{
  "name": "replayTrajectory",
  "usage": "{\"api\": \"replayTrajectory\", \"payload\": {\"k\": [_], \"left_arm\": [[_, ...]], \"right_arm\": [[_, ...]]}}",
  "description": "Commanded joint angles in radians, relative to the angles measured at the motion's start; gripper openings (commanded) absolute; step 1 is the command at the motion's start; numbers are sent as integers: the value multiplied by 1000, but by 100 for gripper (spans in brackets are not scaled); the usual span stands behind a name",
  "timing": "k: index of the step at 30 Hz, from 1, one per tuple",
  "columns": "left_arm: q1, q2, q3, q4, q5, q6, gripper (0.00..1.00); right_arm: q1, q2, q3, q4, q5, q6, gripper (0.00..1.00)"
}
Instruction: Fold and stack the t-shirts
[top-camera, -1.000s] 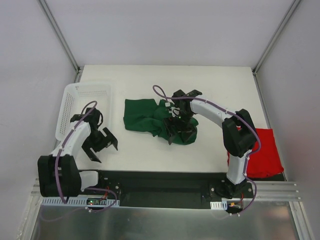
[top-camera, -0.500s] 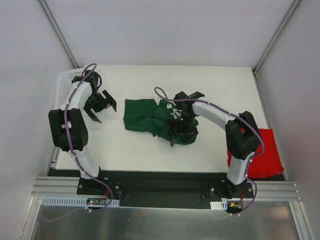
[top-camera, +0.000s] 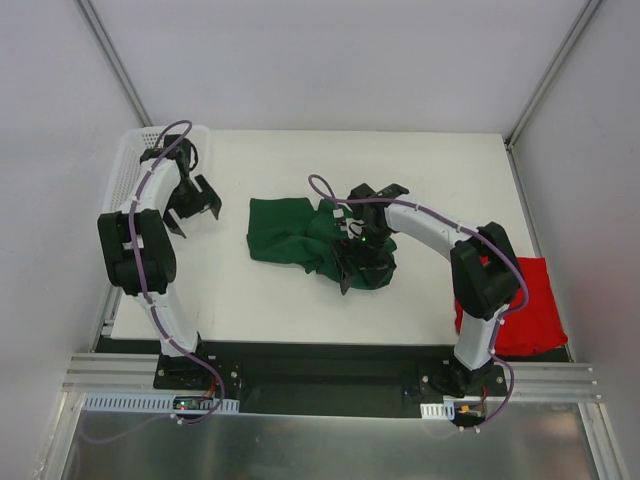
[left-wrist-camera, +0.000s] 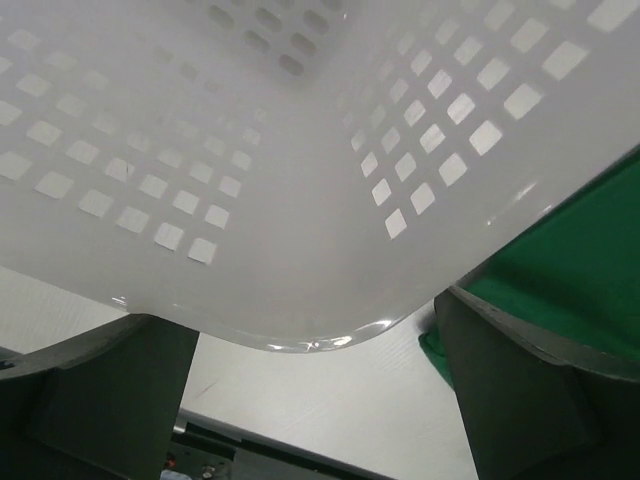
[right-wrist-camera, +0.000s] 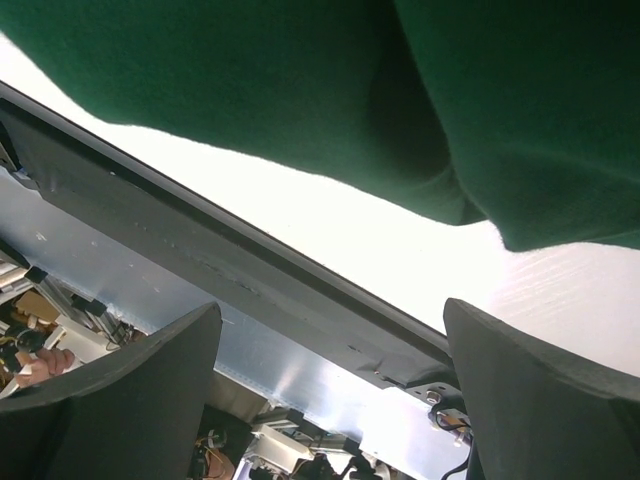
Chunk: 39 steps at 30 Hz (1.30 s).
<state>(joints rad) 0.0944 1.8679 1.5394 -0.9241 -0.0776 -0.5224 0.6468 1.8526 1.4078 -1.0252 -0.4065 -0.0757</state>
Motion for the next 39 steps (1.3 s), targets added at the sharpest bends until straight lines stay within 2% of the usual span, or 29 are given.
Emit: {"api": "replayTrajectory", "payload": {"k": [1,11,14,17,19,20,24,26,31,39], "left_arm": [[44,83,91,42,-1,35,99],[57,234,281,79,29,79,99],[57,215,301,93,22,82,99],[54,116,283,107,25,71,99],[51,47,231,99,25,65,99],[41,-49,199,87,-12,52,99],[2,-273,-52,71,1,-4,99],[2,-317,-138,73,-5,4,99],[25,-192,-115,62,-50,87,99],[30,42,108,24,-28,84,99]], "right_arm": [[4,-29,17,-21,-34,-18,96],[5,-76,14,-59,-6,-41,96],[2,-82,8,-61,8,-44,96],[2,-78,2,-58,6,-42,96],[2,-75,3,-52,5,-42,96],[2,-73,2,-47,5,-39,96],[2,-66,3,-30,-9,-26,96],[2,-64,3,-23,-17,-18,96],[5,-67,2,-16,-26,-4,96],[5,-118,-23,-18,-8,5,96]]}}
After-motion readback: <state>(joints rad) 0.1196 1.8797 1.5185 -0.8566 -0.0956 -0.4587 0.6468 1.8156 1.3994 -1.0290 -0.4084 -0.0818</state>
